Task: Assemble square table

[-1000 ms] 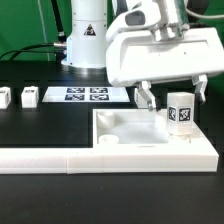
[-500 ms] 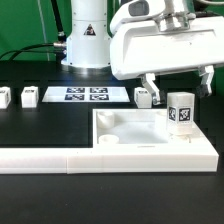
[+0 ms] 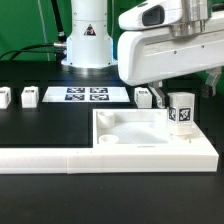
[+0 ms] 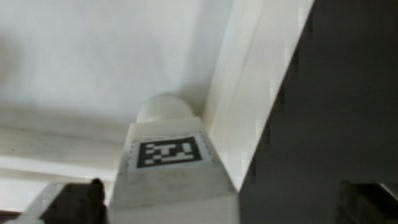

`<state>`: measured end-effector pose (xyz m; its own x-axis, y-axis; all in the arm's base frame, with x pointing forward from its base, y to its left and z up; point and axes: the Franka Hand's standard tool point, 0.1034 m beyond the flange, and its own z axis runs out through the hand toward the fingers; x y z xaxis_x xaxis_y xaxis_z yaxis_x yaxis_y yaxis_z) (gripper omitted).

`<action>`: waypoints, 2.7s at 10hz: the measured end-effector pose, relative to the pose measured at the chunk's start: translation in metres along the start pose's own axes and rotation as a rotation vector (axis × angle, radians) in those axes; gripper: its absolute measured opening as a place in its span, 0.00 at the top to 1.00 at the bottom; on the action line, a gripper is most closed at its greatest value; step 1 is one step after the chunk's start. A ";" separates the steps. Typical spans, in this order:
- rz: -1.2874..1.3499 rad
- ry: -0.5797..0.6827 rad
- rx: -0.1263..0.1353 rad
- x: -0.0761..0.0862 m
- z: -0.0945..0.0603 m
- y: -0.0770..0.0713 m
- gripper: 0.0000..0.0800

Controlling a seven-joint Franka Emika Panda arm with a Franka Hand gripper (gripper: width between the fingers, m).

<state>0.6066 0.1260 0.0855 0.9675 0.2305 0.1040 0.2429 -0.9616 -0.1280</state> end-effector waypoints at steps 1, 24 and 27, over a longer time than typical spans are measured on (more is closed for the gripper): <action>0.001 -0.036 0.004 -0.005 0.001 0.002 0.19; 1.078 0.026 0.011 0.000 0.006 0.006 0.63; 0.898 0.021 0.006 -0.001 0.006 0.006 0.23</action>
Offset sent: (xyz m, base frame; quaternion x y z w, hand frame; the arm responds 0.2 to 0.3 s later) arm 0.0026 -0.0003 -0.0001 -0.0083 0.0148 -0.0134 0.9998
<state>0.6076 0.1211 0.0785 0.7913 -0.6111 -0.0198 -0.6045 -0.7771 -0.1753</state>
